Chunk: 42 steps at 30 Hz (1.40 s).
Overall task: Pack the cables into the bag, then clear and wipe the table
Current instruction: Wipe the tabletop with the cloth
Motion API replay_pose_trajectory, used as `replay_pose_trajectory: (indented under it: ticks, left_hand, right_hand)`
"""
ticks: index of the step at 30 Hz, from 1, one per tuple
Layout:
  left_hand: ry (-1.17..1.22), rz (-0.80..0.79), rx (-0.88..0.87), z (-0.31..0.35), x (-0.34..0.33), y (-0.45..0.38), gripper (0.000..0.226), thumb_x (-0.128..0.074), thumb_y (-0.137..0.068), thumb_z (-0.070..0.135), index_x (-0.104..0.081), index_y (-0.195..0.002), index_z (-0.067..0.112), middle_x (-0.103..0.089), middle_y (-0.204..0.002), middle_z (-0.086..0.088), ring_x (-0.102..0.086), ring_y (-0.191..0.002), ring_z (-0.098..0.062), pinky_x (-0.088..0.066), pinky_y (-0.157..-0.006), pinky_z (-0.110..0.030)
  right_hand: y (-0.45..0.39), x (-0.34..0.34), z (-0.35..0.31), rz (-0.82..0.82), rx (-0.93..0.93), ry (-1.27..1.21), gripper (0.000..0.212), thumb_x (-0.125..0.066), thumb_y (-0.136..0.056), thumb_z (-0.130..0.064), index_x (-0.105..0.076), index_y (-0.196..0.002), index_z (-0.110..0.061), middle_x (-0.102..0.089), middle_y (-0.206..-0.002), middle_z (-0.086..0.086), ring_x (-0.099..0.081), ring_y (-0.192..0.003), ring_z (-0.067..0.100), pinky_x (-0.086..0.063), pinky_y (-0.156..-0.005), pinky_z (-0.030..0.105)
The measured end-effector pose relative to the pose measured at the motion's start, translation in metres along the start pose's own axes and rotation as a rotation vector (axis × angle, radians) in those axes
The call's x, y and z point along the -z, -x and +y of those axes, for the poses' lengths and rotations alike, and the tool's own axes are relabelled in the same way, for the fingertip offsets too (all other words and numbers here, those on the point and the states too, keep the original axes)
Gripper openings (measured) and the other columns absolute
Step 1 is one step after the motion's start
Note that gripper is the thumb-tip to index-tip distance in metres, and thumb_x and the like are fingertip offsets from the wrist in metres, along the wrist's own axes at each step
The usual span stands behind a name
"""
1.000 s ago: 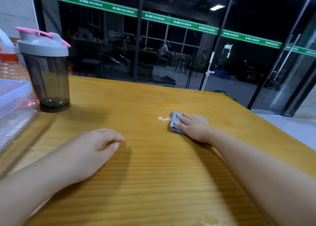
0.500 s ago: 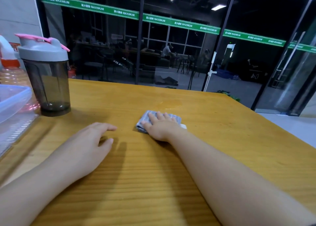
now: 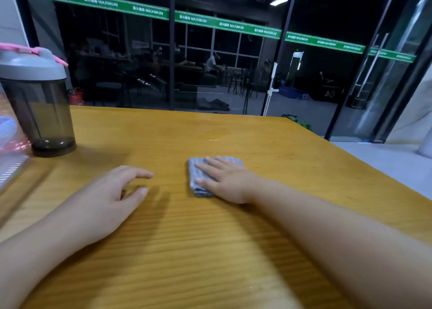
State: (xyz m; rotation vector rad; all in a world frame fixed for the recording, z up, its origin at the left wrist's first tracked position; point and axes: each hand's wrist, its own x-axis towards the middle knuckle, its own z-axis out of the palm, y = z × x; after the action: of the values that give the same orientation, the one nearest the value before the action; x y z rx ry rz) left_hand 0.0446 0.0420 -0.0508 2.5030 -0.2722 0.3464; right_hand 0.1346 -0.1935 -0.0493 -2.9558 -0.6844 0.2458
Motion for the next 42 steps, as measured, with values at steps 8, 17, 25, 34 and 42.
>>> replay_pose_trajectory:
  ticks: [8, 17, 25, 34, 42]
  left_hand:
    - [-0.082, -0.131, -0.092, 0.001, -0.007, 0.004, 0.018, -0.050, -0.091, 0.036, -0.050, -0.096, 0.053, -0.046, -0.112, 0.039, -0.045, -0.109, 0.011, -0.034, -0.089, -0.013]
    - [-0.193, -0.154, -0.170, 0.006, -0.014, 0.003, 0.024, -0.046, -0.093, 0.038, -0.052, -0.110, 0.053, -0.037, -0.118, 0.044, -0.035, -0.117, 0.016, -0.027, -0.094, -0.008]
    - [-0.358, -0.212, -0.228, 0.022, -0.003, -0.016, 0.027, -0.041, -0.093, 0.047, -0.057, -0.114, 0.049, -0.050, -0.120, 0.039, -0.044, -0.117, 0.009, -0.035, -0.095, -0.012]
    - [-0.357, -0.226, -0.339, 0.017, 0.003, -0.028, 0.028, -0.036, -0.093, 0.050, -0.053, -0.114, 0.054, -0.047, -0.103, 0.046, -0.046, -0.104, 0.019, -0.034, -0.080, -0.003]
    - [-0.409, -0.135, -0.316, 0.001, 0.003, -0.029, 0.031, -0.036, -0.082, 0.045, -0.066, -0.089, 0.046, -0.062, -0.088, 0.036, -0.059, -0.083, 0.016, -0.048, -0.073, -0.015]
  right_hand:
    - [0.049, 0.007, 0.134, 0.049, -0.402, 0.035, 0.061, -0.013, -0.096, -0.060, -0.005, -0.152, -0.036, -0.002, -0.160, -0.008, -0.001, -0.148, 0.016, -0.001, -0.120, 0.038]
    - [0.068, 0.008, 0.192, 0.122, -0.751, -0.022, 0.066, -0.011, -0.093, -0.066, -0.007, -0.152, -0.037, -0.005, -0.161, -0.006, -0.002, -0.148, 0.025, -0.003, -0.118, 0.046]
    - [0.015, 0.011, 0.167, 0.129, -0.829, -0.016, 0.071, -0.008, -0.091, -0.067, -0.005, -0.152, -0.032, -0.005, -0.161, 0.002, -0.003, -0.147, 0.033, -0.005, -0.117, 0.054]
    - [-0.049, 0.010, 0.111, 0.106, -0.556, -0.041, 0.065, -0.012, -0.095, -0.062, -0.001, -0.152, -0.032, 0.003, -0.161, -0.001, 0.005, -0.148, 0.028, 0.001, -0.117, 0.049]
    - [-0.086, 0.015, 0.131, 0.110, -0.548, -0.077, 0.058, -0.008, -0.099, -0.055, -0.004, -0.152, -0.033, 0.002, -0.161, -0.002, 0.004, -0.148, 0.026, 0.000, -0.118, 0.048]
